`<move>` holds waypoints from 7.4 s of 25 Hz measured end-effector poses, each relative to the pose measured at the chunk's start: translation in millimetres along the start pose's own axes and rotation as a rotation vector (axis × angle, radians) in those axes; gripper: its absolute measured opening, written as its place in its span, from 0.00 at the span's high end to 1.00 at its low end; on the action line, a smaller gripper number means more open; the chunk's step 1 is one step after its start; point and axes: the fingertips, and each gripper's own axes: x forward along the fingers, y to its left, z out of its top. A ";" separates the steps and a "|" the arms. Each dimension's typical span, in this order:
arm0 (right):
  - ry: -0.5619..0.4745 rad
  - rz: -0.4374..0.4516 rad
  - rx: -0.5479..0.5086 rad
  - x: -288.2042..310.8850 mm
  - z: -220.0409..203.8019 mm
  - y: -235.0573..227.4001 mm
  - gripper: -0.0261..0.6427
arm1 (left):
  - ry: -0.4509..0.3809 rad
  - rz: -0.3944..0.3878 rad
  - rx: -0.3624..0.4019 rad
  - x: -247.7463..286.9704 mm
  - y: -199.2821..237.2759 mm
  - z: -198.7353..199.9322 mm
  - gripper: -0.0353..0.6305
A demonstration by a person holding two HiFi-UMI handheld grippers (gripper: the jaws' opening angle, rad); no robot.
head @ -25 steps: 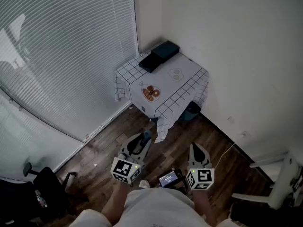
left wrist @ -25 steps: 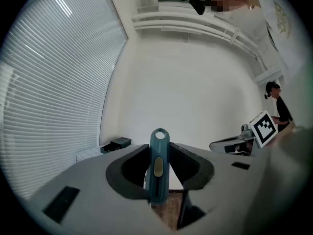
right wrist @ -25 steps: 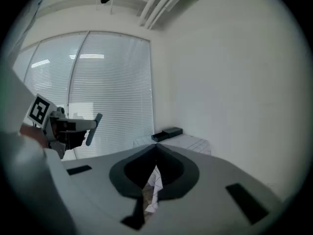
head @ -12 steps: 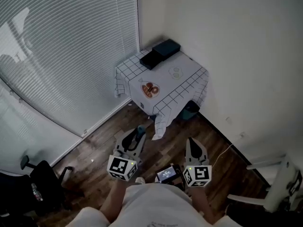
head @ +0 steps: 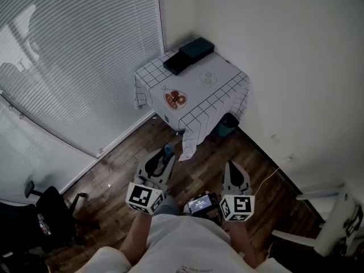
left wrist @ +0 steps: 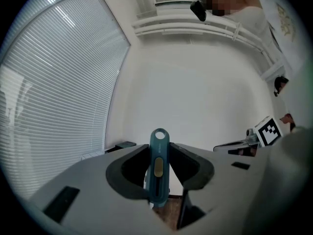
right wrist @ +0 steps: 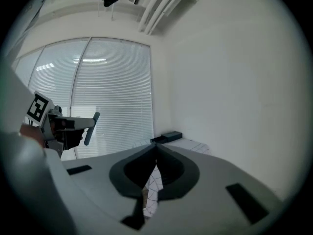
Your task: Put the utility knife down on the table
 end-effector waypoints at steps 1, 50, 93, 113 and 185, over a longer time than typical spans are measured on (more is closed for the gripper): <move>0.005 -0.001 0.003 0.4 -0.8 -2.0 0.95 | 0.006 -0.002 -0.002 2.0 -1.3 -1.7 0.74; 0.048 -0.050 -0.028 284.7 50.1 -18.7 0.95 | 0.025 -0.152 -0.044 235.2 190.7 17.8 0.74; 0.090 0.011 0.043 391.6 50.9 -99.8 0.95 | 0.098 -0.084 -0.099 355.3 231.1 -0.2 0.74; 0.206 0.007 0.086 429.5 3.0 -104.8 0.95 | 0.298 -0.175 -0.095 394.0 244.0 -77.7 0.74; 0.405 0.008 0.161 449.7 -118.6 -124.5 0.95 | 0.732 -0.385 0.063 441.3 192.3 -263.8 0.74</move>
